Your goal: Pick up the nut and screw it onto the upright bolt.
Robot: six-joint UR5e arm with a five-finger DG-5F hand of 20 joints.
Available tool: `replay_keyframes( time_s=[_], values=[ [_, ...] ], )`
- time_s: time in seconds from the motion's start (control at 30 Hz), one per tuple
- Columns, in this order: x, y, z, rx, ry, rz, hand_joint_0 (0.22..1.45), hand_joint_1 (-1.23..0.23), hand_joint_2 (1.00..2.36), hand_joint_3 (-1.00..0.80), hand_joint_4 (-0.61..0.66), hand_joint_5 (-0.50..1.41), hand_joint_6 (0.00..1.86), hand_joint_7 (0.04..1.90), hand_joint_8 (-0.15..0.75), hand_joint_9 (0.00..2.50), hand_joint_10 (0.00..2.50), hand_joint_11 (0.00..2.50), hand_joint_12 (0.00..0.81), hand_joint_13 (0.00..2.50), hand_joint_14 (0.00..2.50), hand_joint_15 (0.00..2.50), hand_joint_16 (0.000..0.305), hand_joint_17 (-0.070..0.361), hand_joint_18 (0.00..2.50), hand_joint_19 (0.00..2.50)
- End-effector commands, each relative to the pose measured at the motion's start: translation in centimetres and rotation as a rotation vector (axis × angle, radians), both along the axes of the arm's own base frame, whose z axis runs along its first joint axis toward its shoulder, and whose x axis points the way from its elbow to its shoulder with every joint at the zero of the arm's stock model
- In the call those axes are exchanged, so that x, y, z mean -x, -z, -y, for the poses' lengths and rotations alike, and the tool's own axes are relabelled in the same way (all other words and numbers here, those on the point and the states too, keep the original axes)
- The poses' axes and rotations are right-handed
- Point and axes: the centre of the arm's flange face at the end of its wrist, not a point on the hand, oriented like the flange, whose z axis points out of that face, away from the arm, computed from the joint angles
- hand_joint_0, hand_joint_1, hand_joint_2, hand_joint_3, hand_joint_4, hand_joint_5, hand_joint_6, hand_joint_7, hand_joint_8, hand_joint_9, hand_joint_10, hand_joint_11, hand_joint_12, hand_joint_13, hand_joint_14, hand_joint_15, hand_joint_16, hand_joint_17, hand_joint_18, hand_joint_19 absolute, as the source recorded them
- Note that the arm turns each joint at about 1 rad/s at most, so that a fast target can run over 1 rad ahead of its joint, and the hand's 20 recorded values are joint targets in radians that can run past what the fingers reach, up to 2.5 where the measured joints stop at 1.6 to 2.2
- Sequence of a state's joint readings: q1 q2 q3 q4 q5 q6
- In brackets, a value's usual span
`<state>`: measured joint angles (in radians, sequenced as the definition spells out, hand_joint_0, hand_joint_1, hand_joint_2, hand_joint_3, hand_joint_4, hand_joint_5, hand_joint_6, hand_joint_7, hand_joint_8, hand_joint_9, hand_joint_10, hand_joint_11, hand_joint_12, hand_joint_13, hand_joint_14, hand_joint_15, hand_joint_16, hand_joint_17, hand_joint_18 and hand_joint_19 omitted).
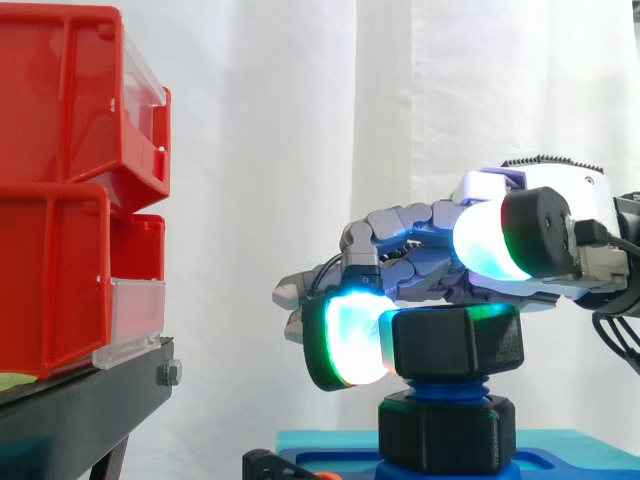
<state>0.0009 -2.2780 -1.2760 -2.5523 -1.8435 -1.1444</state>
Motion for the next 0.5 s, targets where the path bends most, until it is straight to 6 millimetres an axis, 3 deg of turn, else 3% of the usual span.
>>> replay_keyframes(
  time_s=[0.0,0.23,0.47],
  values=[
    [-0.1,-0.5,0.3,0.001,-0.002,0.007,0.51,-0.26,1.00,-0.50,0.20,0.00,0.50,1.44,0.248,0.76,0.00,0.00,0.211,0.39,0.00,0.00,0.020,0.044,0.03,0.00],
    [-0.5,-1.7,0.9,0.014,-0.011,0.017,0.52,-0.24,1.00,-0.50,0.16,0.02,0.50,1.46,0.248,0.86,0.00,0.00,0.202,0.44,0.00,0.00,0.017,0.039,0.09,0.00],
    [-0.4,-1.7,1.5,0.022,-0.008,0.013,0.52,-0.24,1.00,-0.50,0.08,0.05,0.50,1.49,0.227,1.00,0.00,0.00,0.187,0.51,0.00,0.00,0.015,0.034,0.15,0.00]
  ],
)
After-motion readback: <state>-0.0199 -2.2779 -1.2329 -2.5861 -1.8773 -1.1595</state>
